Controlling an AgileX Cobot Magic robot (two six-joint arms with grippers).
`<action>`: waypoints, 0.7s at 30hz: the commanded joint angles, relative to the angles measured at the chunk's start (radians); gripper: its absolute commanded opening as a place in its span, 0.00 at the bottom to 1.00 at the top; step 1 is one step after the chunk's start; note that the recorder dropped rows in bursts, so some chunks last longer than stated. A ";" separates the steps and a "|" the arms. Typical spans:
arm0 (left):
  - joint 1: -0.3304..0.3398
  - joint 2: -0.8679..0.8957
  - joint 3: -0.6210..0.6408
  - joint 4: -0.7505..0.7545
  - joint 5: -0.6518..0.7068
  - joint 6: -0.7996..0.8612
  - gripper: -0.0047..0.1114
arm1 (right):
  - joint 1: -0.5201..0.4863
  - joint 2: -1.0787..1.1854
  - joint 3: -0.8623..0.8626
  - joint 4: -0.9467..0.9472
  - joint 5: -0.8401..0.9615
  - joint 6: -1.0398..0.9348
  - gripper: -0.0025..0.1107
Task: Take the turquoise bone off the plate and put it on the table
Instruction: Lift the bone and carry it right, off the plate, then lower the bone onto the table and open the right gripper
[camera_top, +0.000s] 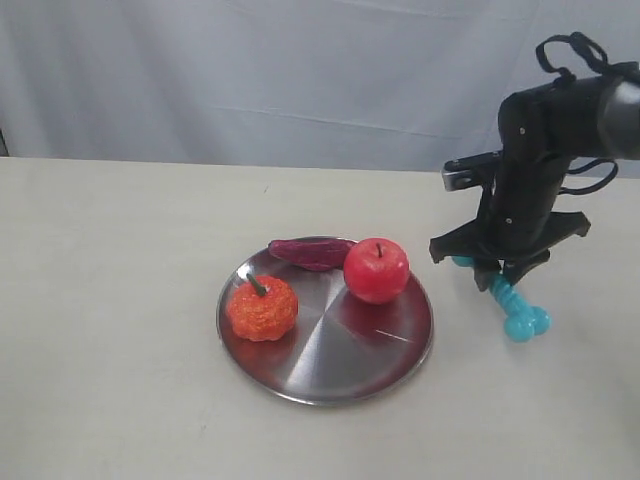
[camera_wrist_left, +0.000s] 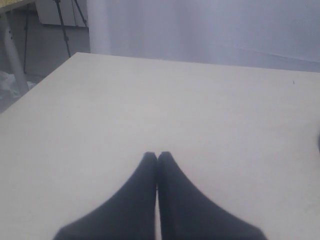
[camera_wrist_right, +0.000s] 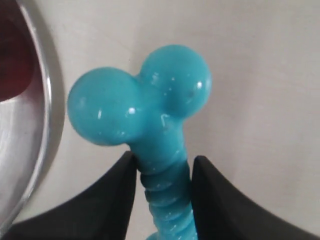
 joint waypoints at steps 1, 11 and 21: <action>-0.005 -0.001 0.003 0.001 -0.004 -0.002 0.04 | -0.003 0.032 -0.001 -0.002 -0.025 0.006 0.02; -0.005 -0.001 0.003 0.001 -0.004 -0.002 0.04 | -0.003 0.084 -0.001 -0.004 -0.034 -0.001 0.02; -0.005 -0.001 0.003 0.001 -0.004 -0.002 0.04 | -0.003 0.091 -0.001 -0.006 -0.038 -0.062 0.39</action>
